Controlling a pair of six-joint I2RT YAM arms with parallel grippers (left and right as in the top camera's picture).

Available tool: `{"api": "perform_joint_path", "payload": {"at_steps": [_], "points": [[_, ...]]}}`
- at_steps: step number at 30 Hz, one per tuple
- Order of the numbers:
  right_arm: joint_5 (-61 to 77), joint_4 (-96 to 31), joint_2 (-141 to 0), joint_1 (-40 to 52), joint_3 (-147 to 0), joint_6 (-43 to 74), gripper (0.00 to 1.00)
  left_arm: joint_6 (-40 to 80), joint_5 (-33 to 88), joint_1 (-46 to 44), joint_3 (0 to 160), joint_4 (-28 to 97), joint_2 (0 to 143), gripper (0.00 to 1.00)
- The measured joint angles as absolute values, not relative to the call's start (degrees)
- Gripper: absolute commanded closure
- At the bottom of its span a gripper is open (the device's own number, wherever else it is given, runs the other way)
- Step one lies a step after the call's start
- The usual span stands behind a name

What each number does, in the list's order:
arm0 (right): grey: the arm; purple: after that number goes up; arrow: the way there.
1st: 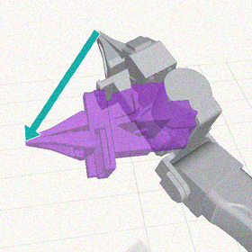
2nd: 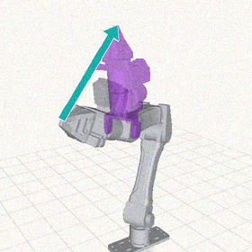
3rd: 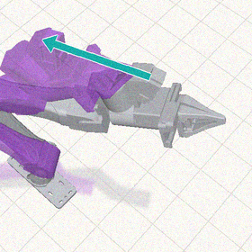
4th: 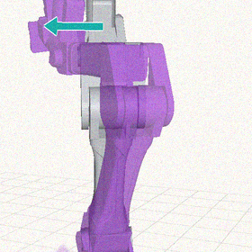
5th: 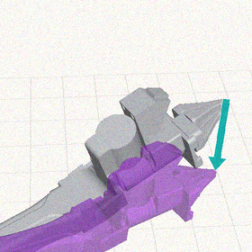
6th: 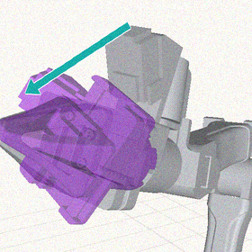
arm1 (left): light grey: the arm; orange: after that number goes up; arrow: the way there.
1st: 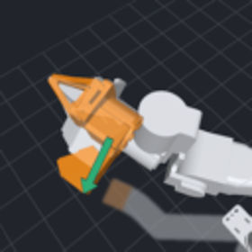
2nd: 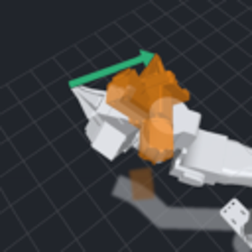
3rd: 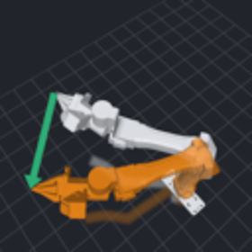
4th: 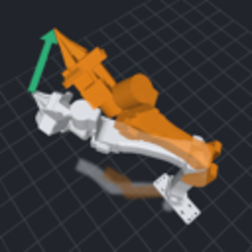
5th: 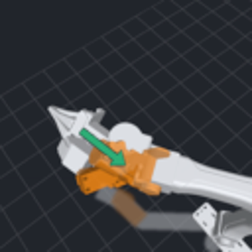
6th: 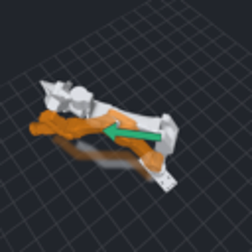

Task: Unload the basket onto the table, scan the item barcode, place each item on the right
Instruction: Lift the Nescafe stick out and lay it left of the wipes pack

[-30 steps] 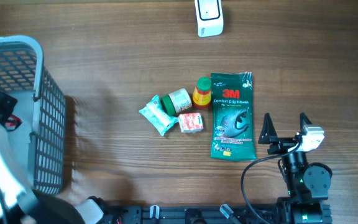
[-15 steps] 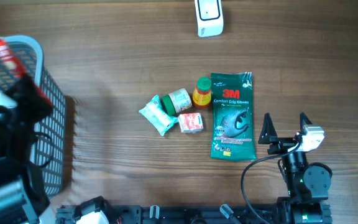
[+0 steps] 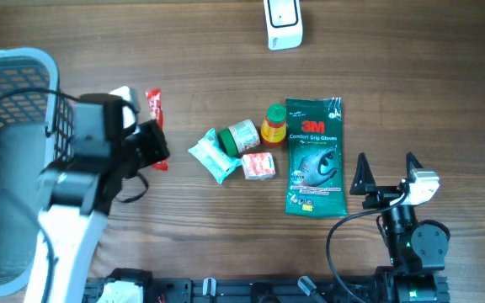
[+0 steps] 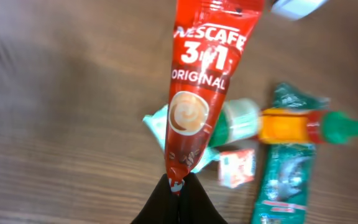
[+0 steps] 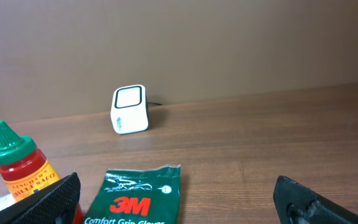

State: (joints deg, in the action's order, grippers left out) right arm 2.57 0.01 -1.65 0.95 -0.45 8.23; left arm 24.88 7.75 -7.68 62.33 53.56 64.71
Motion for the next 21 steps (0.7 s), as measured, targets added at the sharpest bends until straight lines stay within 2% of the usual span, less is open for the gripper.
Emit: {"api": "perform_joint_path", "payload": {"at_steps": [13, 21], "points": [[2.57, 0.01, -1.65, 0.95, -0.45, 8.23, 0.00, 28.62, -0.64, -11.27, 58.50, 41.56, 88.71, 0.96], [2.57, 0.01, -1.65, 0.95, -0.45, 8.23, 0.00, 24.99, -3.40, -12.08, 58.50, 35.38, 98.56, 0.96]]}}
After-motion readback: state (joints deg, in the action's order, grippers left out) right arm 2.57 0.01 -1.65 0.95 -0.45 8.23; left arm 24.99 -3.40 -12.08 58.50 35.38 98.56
